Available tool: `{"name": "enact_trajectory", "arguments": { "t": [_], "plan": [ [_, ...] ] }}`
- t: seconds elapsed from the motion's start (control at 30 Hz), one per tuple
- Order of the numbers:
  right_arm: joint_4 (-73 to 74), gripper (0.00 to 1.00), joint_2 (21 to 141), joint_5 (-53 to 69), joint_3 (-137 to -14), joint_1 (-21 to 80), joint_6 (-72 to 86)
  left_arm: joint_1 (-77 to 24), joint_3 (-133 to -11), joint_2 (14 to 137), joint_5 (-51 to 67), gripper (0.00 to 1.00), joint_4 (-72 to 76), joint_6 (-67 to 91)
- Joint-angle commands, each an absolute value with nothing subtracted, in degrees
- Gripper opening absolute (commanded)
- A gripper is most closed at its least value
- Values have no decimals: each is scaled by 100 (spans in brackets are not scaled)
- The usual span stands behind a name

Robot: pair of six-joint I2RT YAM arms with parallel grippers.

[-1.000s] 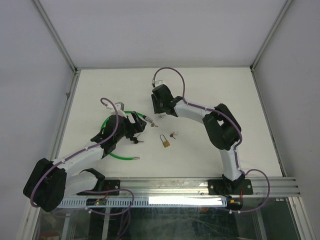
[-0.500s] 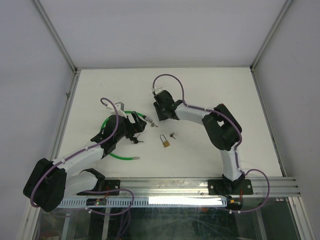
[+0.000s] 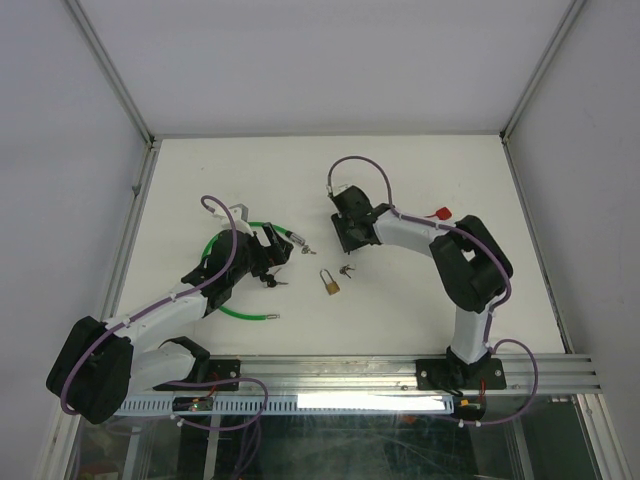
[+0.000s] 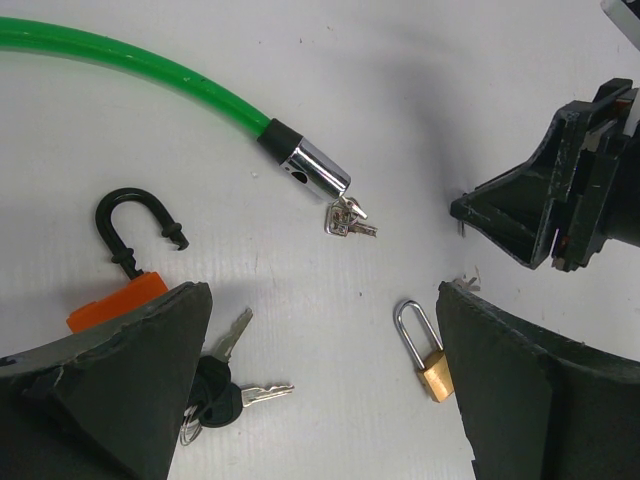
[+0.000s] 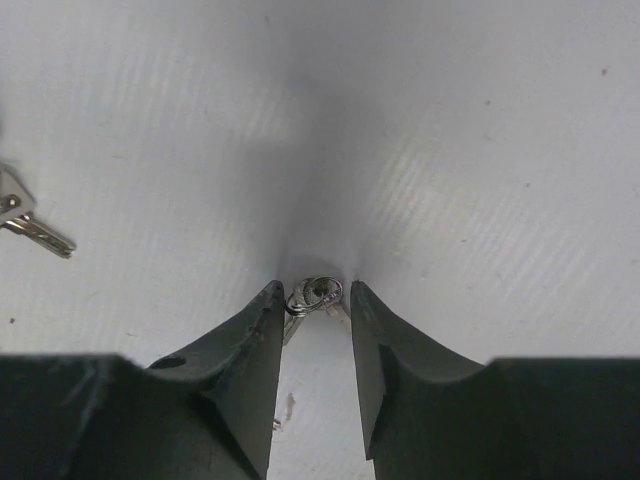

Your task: Unlock with the key

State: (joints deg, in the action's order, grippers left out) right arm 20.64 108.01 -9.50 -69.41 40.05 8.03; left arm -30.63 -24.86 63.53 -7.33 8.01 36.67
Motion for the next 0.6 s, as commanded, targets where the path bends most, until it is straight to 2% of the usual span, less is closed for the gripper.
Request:
{"name": "enact_trajectory", "arguments": {
  "t": [0.0, 0.4, 0.57],
  "plan": [
    [2131, 37, 10336, -581, -6858, 3812, 828, -3015, -2568, 6335, -669, 99, 1003, 3647],
    [2445, 37, 10486, -256, -6862, 3665, 918, -3013, -2569, 6345, -650, 99, 1025, 3656],
    [2509, 34, 10570, -518, -6820, 3669, 941, -3014, -2569, 6363, -618, 99, 1039, 3666]
  ]
}}
